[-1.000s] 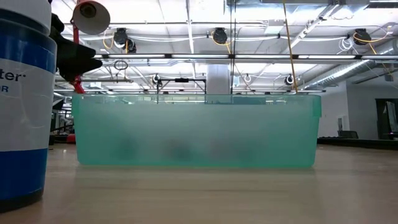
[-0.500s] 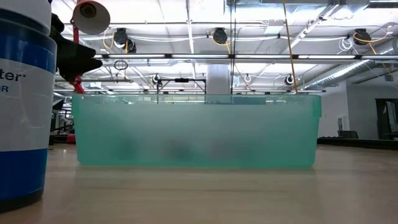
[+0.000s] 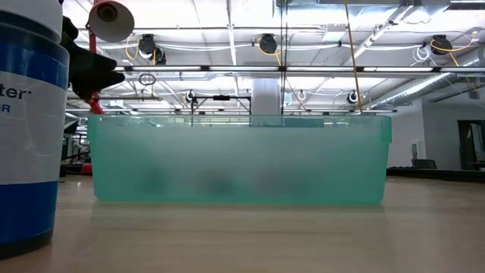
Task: Pick & Place food coloring
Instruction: Put the large green food coloring bottle into the green bin
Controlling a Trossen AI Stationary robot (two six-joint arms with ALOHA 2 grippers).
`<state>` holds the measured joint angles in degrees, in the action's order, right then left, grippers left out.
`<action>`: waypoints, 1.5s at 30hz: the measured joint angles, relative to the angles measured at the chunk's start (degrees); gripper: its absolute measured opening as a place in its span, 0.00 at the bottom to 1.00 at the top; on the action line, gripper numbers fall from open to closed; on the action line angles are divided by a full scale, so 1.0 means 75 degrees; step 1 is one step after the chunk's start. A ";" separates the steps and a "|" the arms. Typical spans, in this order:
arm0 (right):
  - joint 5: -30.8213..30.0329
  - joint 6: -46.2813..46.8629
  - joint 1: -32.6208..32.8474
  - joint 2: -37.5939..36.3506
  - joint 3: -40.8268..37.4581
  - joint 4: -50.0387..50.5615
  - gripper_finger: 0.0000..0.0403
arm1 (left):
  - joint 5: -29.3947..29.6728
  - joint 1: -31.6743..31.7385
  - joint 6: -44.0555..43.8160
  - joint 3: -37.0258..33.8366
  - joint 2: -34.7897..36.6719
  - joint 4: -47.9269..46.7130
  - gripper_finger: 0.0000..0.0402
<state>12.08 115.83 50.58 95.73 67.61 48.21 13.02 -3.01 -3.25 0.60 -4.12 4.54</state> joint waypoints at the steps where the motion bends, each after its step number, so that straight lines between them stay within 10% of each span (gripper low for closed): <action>1: -0.0003 0.0001 -0.0007 -0.0036 -0.0001 0.0018 0.52 | 0.0000 0.0000 0.0000 0.0000 0.0000 0.0000 0.60; 12: -0.1008 0.0729 -0.0040 -0.0841 -0.0009 0.0460 0.52 | 0.0000 0.0000 0.0000 0.0000 0.0000 0.0000 0.60; 31: -0.0385 0.0813 -0.0031 -0.0829 -0.0009 0.0475 0.51 | 0.0000 0.0000 0.0000 0.0000 0.0000 0.0000 0.60; 45: -0.0395 0.0706 -0.0031 -0.0829 0.0002 0.0607 0.29 | 0.0000 0.0000 -0.0001 0.0002 0.0000 -0.0001 0.60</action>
<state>9.11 121.13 50.35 89.52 67.63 52.76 13.02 -3.01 -3.25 0.61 -4.12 4.53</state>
